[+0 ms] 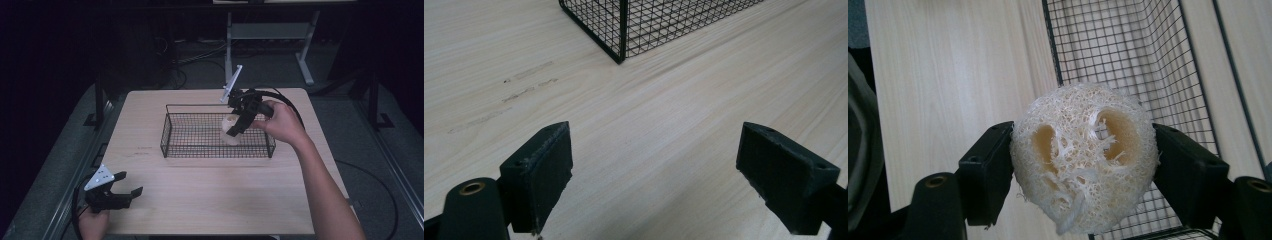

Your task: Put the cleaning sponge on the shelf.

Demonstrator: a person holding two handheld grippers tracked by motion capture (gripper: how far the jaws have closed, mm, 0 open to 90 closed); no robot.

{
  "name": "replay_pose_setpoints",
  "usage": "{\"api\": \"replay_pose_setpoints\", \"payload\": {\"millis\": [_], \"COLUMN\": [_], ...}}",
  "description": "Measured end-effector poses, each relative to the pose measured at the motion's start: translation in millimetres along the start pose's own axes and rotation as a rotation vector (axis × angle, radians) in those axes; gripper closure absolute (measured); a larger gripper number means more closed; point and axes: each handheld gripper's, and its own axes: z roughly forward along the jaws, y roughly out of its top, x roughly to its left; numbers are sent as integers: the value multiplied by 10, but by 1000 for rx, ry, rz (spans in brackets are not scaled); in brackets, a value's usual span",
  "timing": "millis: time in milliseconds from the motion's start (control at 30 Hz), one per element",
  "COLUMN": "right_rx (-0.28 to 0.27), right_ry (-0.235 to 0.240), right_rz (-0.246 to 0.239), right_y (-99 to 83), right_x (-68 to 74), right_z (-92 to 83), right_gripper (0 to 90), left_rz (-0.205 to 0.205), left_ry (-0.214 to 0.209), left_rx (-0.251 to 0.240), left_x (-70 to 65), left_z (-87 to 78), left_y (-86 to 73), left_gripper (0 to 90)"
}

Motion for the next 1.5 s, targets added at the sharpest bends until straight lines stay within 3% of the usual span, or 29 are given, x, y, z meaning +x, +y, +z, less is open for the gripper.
{"api": "replay_pose_setpoints", "payload": {"millis": [867,1267,1500], "right_rx": [-2,-51,-32], "right_ry": [-4,-10,7], "right_rz": [34,91,143], "right_y": [64,-19,-137], "right_x": [-231,-385,-517], "right_z": [176,255,464], "right_gripper": [283,282,282], "left_rz": [2,-2,0], "left_ry": [-4,-5,-3], "left_rx": [-4,-6,-3], "left_x": [3,6,13], "left_z": [-10,-13,-17], "left_y": [1,-1,-2], "left_gripper": [137,137,137]}}
